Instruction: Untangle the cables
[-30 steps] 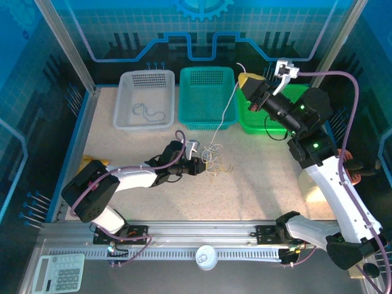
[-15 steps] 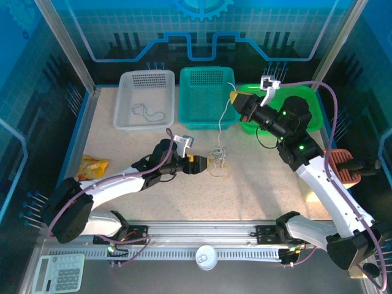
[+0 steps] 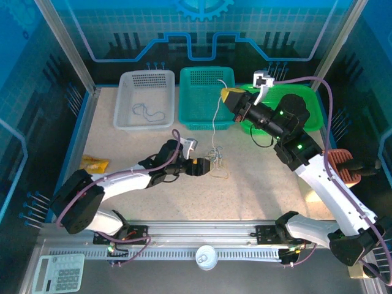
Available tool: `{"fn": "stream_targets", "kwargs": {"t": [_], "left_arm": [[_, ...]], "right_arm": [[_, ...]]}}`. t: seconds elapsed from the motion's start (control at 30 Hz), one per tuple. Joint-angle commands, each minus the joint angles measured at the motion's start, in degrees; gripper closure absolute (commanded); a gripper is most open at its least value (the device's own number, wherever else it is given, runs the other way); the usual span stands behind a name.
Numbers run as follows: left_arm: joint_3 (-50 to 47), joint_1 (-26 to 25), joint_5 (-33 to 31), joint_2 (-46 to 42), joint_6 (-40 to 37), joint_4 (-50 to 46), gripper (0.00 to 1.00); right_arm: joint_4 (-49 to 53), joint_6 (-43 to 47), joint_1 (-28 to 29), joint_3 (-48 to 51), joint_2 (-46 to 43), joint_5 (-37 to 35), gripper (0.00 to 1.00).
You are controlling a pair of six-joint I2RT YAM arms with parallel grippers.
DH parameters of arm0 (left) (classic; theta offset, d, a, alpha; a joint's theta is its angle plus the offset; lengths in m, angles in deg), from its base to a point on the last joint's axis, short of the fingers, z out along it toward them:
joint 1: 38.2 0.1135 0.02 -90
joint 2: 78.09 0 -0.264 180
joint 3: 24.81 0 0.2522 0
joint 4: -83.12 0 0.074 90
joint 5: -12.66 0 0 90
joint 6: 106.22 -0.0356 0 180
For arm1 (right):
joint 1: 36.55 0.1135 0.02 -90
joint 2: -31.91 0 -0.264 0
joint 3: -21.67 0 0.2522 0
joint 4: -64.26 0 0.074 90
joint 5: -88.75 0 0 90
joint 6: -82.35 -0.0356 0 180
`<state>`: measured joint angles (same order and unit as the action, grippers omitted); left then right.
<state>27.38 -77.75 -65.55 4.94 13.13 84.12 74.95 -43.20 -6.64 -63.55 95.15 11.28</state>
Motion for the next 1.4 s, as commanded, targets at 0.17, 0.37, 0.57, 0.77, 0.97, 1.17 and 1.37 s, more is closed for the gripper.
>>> {"fn": "stream_targets", "kwargs": {"t": [0.17,0.37,0.57,0.77,0.97,1.17,1.37], "left_arm": [[3.95,-0.46,0.01,6.36,-1.81,5.19,0.13],[6.31,-0.47,0.34,10.40,-1.88,7.11,0.21],[6.40,-0.52,1.20,12.94,-1.79,8.61,0.73],[3.85,-0.46,0.58,12.56,-1.78,8.49,1.00],[1.93,-0.52,0.61,12.34,-1.43,8.88,1.00],[0.95,-0.46,1.07,12.51,-1.20,8.79,1.00],[0.04,-0.48,1.07,12.34,-1.10,8.88,1.00]], "right_arm": [[-0.72,1.80,2.20,-2.45,-0.35,-1.93,1.00],[-0.97,1.87,3.48,-2.41,-0.16,-2.31,1.00],[0.87,3.62,3.58,-5.59,0.37,-3.09,1.00],[2.58,5.02,0.99,-12.50,1.75,-2.65,1.00],[0.26,-0.23,-4.72,-18.98,3.65,1.29,1.00],[-1.13,-2.84,-8.60,-26.73,5.89,2.66,1.00],[-0.63,-3.29,-11.56,-32.34,7.01,2.84,1.00]]}}
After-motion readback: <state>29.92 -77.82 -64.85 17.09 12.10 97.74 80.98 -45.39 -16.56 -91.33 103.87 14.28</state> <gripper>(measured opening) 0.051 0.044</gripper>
